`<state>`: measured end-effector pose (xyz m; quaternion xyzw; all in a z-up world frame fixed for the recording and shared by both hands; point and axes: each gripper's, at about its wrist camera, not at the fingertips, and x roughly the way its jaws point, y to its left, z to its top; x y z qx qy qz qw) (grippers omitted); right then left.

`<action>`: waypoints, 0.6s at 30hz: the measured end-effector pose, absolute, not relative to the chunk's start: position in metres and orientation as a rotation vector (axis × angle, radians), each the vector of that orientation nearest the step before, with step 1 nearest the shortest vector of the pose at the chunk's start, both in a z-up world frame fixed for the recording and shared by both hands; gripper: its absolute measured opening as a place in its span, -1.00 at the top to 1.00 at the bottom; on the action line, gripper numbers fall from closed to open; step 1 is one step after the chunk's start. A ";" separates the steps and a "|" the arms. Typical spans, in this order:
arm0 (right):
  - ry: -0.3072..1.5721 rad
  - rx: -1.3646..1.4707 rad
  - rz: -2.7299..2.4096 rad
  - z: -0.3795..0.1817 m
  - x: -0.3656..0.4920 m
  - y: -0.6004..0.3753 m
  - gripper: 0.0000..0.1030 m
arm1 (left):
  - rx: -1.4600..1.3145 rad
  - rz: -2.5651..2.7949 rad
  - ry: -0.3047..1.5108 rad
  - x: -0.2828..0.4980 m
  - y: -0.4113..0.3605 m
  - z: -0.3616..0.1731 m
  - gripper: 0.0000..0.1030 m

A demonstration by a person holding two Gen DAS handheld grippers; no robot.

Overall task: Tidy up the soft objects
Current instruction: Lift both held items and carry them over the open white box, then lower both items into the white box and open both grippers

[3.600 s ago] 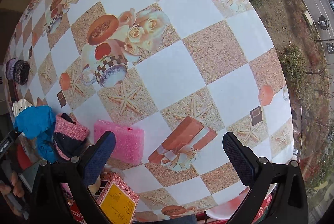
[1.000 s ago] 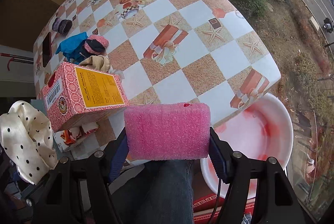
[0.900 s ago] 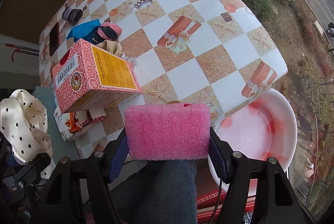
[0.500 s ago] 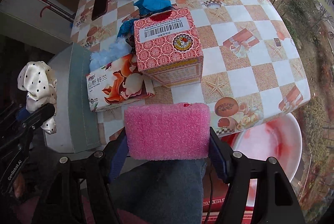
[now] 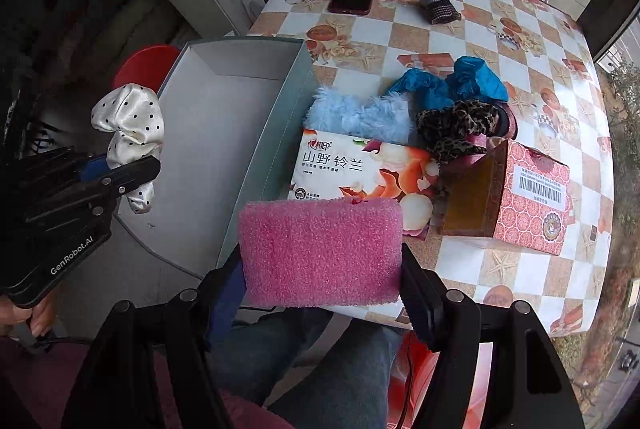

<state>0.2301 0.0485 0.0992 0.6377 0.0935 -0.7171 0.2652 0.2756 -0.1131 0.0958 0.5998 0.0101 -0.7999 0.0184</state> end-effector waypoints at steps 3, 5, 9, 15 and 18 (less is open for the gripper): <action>0.311 1.669 -1.882 0.104 0.231 0.019 -0.38 | 1.874 -2.402 0.067 0.285 -0.131 0.084 0.62; 0.352 1.632 -1.846 0.106 0.233 -0.001 -0.38 | 1.890 -2.354 0.101 0.291 -0.140 0.077 0.62; 0.405 1.595 -1.784 0.105 0.235 -0.034 -0.38 | 1.899 -2.293 0.159 0.301 -0.152 0.067 0.62; 0.424 1.613 -1.729 0.093 0.236 -0.057 -0.38 | 1.917 -2.224 0.209 0.311 -0.159 0.055 0.62; 0.428 1.629 -1.706 0.087 0.237 -0.060 -0.38 | 1.928 -2.200 0.234 0.315 -0.162 0.050 0.62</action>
